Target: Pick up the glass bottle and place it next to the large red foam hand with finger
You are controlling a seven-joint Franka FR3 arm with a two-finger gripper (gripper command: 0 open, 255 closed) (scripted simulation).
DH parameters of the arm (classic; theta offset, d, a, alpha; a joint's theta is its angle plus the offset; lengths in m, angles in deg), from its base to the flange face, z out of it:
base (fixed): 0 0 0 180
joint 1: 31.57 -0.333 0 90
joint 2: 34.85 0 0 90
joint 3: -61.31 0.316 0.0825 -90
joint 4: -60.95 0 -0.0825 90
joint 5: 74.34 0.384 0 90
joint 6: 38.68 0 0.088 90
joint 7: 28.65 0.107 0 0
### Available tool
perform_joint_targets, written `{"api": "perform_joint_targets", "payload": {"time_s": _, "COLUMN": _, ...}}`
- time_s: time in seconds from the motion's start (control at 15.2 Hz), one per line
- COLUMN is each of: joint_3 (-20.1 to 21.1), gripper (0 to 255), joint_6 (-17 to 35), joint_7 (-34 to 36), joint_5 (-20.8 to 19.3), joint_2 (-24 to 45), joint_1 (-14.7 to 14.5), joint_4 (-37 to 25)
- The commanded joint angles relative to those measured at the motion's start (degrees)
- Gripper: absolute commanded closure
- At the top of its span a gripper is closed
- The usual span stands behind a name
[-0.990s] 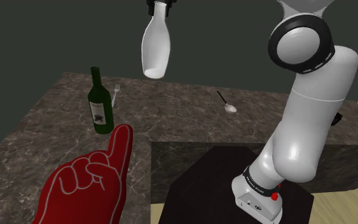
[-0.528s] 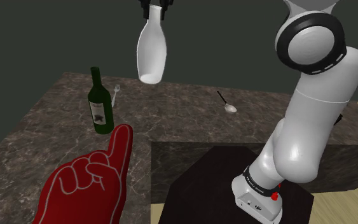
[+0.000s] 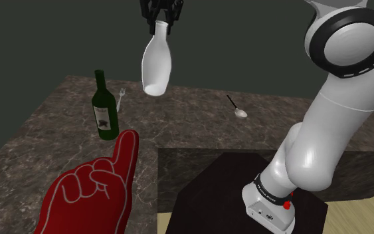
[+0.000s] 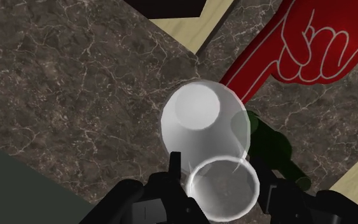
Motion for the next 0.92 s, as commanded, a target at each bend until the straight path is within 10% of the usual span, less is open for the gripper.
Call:
{"api": "perform_joint_targets", "payload": {"time_s": 0.0, "joint_3": 0.0, "gripper": 255, "joint_6": 2.2, "joint_7": 0.1, "joint_5": 0.0, "joint_2": -1.0, "joint_1": 0.0, "joint_4": 3.2}}
{"api": "perform_joint_targets", "payload": {"time_s": 0.86, "joint_3": 0.0, "gripper": 255, "joint_6": 13.8, "joint_7": 0.0, "joint_5": 0.1, "joint_2": -5.2, "joint_1": 0.0, "joint_4": 19.0}}
